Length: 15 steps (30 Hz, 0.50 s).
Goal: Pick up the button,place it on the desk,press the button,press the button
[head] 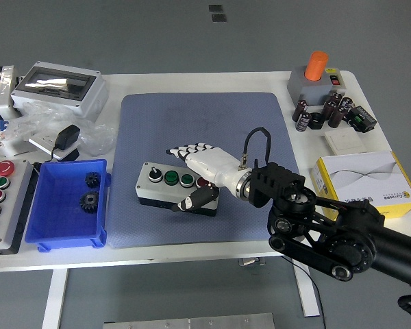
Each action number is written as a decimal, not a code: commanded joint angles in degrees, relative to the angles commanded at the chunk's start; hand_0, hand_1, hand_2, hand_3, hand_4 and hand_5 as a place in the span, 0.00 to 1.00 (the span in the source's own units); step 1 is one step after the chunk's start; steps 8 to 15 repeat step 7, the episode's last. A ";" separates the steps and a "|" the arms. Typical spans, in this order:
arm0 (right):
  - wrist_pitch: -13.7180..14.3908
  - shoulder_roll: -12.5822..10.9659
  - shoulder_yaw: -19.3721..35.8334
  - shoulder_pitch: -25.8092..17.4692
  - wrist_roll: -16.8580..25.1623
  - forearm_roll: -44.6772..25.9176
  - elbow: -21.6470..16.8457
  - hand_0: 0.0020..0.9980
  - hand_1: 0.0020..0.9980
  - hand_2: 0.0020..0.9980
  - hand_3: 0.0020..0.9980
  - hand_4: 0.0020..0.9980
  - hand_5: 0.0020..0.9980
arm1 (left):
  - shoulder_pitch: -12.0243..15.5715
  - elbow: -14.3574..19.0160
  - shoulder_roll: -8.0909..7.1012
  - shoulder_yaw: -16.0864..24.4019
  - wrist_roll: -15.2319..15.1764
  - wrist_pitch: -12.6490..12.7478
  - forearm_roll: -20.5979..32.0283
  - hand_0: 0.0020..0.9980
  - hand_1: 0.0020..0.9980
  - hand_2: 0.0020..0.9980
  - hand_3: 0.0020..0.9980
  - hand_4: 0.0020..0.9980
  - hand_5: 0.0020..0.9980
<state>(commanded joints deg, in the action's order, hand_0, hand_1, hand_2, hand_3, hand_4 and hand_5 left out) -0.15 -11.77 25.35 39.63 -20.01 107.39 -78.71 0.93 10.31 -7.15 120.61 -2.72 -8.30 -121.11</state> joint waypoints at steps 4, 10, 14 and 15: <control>1.75 1.10 -1.01 0.03 -1.21 0.76 1.49 1.00 1.00 1.00 1.00 1.00 0.47 | 0.01 0.00 -0.02 0.03 0.05 -0.04 -0.03 0.75 0.77 0.61 0.56 0.57 0.07; 2.65 1.49 -1.64 0.09 -2.04 1.28 1.70 1.00 1.00 1.00 1.00 1.00 0.47 | -0.03 0.00 -0.02 0.03 0.06 -0.06 -0.02 0.75 0.77 0.61 0.56 0.57 0.07; 2.65 1.49 -1.64 0.09 -2.04 1.28 1.70 1.00 1.00 1.00 1.00 1.00 0.47 | -0.03 0.00 -0.02 0.03 0.06 -0.06 -0.02 0.75 0.77 0.61 0.56 0.57 0.07; 2.65 1.49 -1.64 0.09 -2.04 1.28 1.70 1.00 1.00 1.00 1.00 1.00 0.47 | -0.03 0.00 -0.02 0.03 0.06 -0.06 -0.02 0.75 0.77 0.61 0.56 0.57 0.07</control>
